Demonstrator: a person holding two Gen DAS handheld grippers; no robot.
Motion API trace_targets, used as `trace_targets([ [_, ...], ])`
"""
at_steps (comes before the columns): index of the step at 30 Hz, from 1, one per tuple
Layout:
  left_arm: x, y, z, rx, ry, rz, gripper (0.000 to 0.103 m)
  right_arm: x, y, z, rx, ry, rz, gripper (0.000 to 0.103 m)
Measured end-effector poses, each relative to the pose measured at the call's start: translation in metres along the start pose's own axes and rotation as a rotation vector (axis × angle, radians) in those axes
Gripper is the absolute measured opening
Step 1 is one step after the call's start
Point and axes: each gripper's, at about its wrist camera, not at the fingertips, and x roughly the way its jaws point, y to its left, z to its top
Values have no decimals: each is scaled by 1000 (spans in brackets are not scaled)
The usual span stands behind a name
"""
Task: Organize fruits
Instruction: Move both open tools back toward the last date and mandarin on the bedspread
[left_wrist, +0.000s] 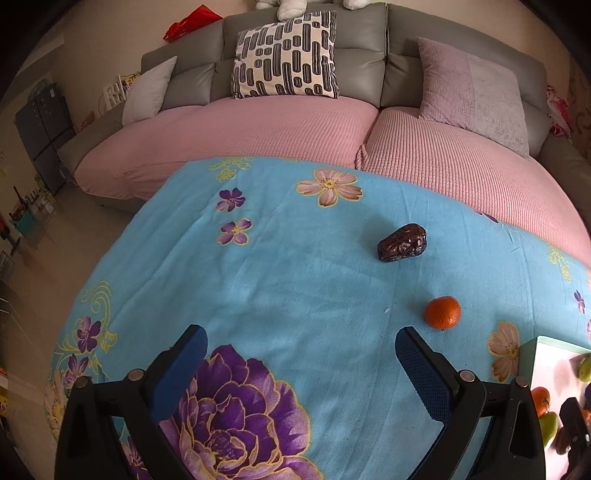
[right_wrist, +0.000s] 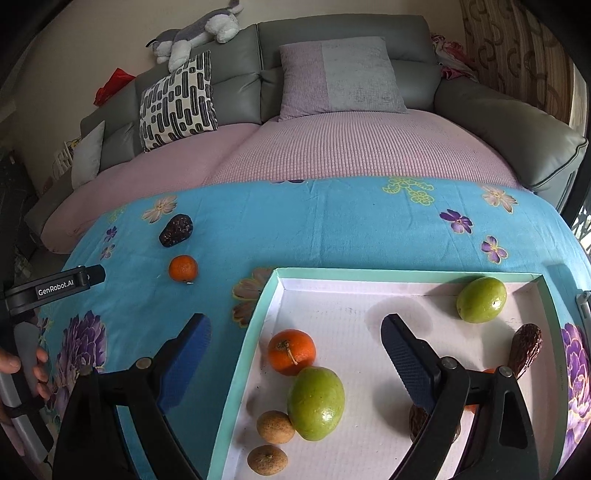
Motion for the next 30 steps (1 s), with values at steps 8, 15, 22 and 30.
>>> trace_targets([
  [8,3,26,12,-59,-49,-52,103,2,28,-2,-68,-37,39,94],
  [15,21,33,23,-72,-6,-103,103,14,56,1,-107,-13,62,94],
  [22,37,23,43,-12,50,-186,103,35,75,21,-90,35,98,94],
  [30,66,4,73,55,117,-290,101,68,104,48,-147,82,102,94],
])
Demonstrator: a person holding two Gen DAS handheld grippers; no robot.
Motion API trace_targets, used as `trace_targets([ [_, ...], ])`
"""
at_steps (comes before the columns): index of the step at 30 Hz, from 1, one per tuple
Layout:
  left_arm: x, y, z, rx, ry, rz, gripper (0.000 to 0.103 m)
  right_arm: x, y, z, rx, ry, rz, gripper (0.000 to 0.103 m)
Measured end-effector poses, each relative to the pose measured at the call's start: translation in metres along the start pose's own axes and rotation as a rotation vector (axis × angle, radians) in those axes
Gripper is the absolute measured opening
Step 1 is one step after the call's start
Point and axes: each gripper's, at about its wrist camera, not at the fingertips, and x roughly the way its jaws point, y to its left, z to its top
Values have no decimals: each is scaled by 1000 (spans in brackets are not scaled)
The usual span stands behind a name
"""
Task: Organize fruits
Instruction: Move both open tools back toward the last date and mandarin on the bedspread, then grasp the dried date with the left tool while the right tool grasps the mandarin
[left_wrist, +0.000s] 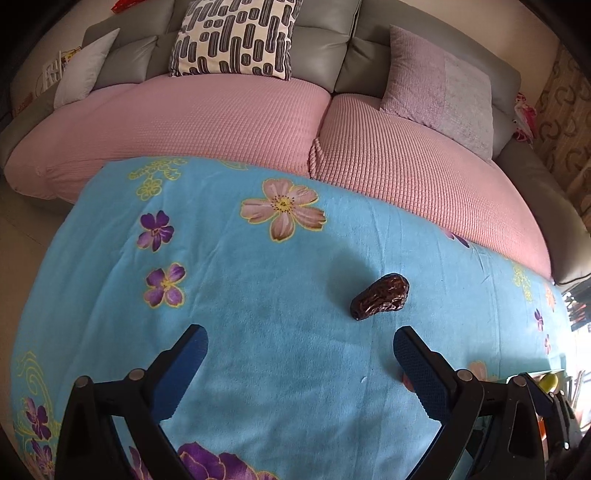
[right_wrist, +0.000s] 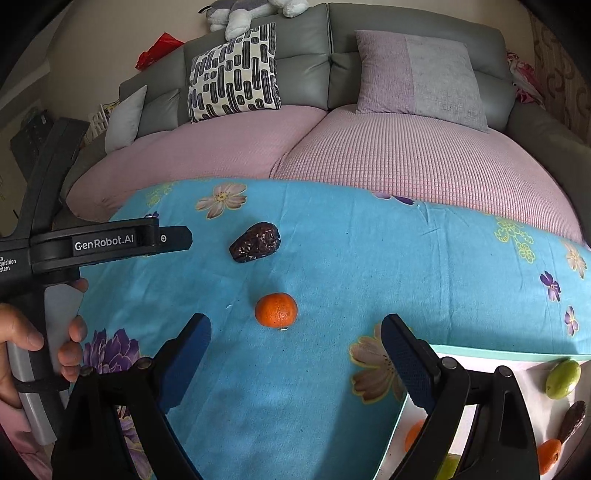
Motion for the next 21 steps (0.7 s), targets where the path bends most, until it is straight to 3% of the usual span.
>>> trace_targets([
  [6,19,-20,11,81,32,-75,93,35,2,5,28,75,34,93],
  [10,30,-34,14,147,35,-80,91,49,1,3,37,97,40,93],
  [18,54,-36,13,138,88,-123,68,63,-2,2,41,123,53,59],
  [21,56,-38,12,143,83,-140,57,64,0,1,37,125,66,57],
])
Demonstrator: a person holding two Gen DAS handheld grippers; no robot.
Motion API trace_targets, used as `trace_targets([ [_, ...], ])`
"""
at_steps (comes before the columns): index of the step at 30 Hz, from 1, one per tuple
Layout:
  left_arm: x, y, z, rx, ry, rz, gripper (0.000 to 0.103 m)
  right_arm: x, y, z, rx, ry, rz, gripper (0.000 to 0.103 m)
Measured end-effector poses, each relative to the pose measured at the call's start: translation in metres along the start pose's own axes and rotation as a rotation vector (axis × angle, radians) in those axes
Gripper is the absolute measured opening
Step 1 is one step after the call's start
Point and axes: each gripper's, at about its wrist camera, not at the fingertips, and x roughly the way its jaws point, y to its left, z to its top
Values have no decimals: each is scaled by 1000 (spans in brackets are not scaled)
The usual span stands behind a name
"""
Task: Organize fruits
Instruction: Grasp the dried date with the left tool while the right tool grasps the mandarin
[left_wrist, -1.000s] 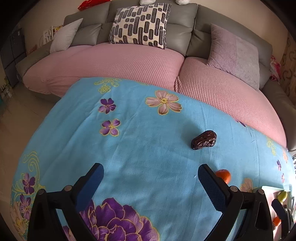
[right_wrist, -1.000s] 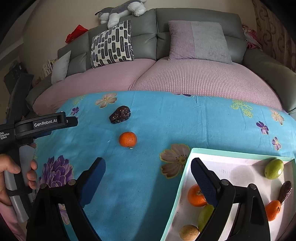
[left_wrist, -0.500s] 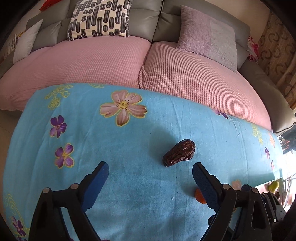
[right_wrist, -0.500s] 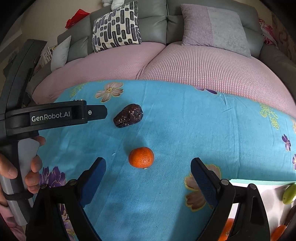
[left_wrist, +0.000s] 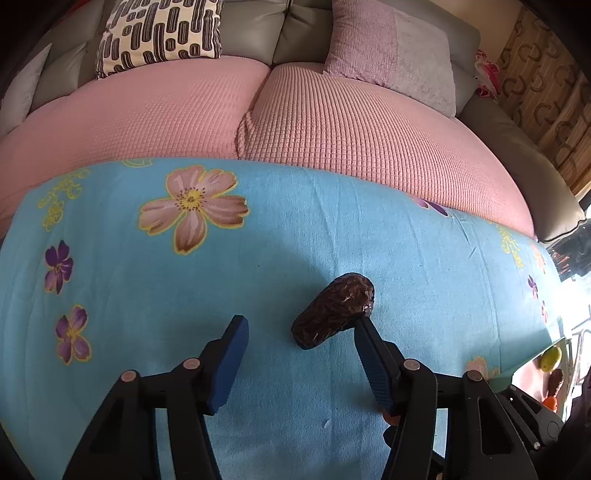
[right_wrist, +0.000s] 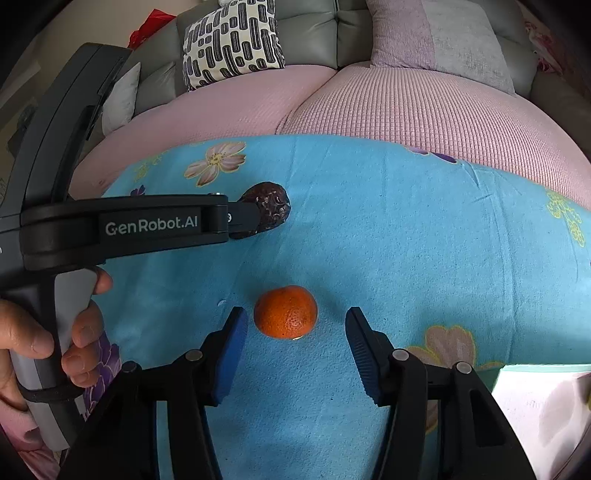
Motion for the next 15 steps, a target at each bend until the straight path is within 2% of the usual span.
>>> trace_targets([
  [1,0,-1,1,4,-1,-4,56,0,0,0,-2,-2,5,56],
  [2,1,-2,1,11,-2,-4,53,0,1,-1,-4,-3,8,51],
  [6,2,-8,1,44,-2,8,24,0,6,-1,-19,1,19,36],
  [12,-7,-16,-5,61,-24,12,19,-4,7,-4,-23,-2,25,35],
  [15,-14,-15,-8,32,-45,10,19,-7,7,-6,-23,-6,24,35],
])
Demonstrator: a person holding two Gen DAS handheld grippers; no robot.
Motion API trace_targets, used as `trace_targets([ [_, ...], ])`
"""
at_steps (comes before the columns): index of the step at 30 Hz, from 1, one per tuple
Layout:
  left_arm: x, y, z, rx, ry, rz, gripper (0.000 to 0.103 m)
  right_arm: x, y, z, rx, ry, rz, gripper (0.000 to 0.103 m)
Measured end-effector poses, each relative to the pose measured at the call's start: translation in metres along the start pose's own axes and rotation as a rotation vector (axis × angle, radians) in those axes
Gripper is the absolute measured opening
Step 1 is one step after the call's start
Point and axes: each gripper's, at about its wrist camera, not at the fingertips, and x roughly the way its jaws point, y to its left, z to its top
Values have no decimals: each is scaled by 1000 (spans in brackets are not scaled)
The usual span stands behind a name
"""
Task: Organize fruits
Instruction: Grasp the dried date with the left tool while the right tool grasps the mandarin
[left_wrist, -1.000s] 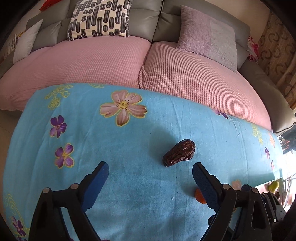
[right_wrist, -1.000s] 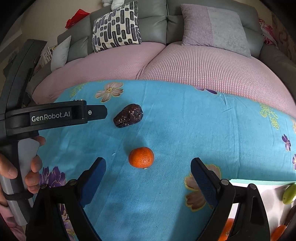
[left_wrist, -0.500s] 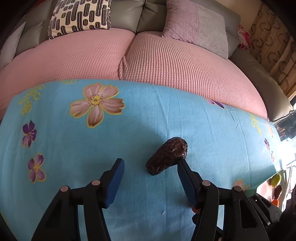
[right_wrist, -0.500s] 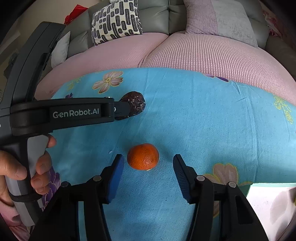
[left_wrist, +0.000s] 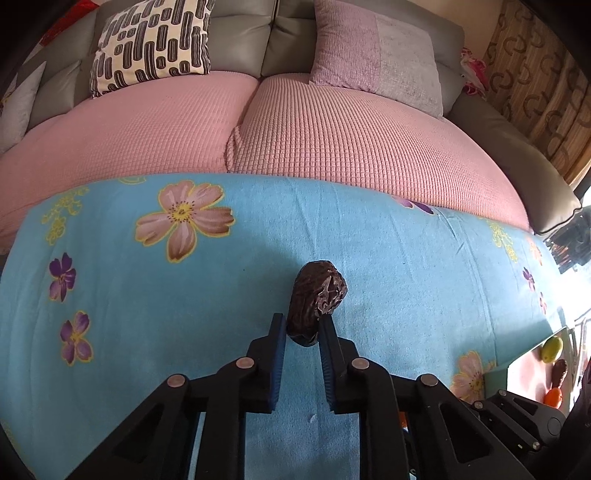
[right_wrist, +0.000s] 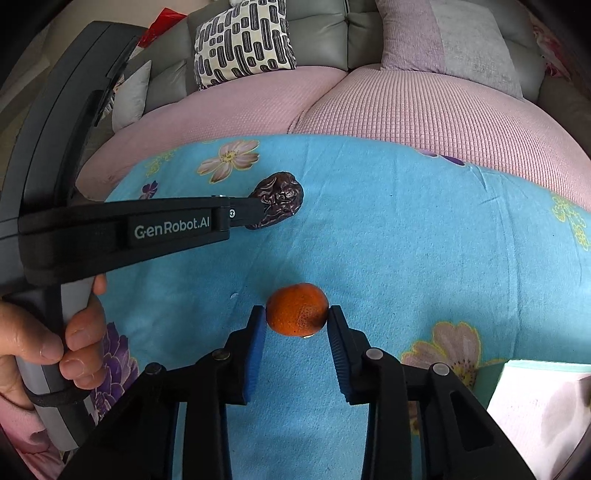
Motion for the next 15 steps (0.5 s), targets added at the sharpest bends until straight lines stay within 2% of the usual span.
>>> trace_targets([
  [9,-35,2,-21,-114,-82,-55,18,-30,-7,-17,26,-30,0,35],
  [15,-70,3,-38,-175,-142,-52,18,-52,-4,-27,36,-51,-12,35],
])
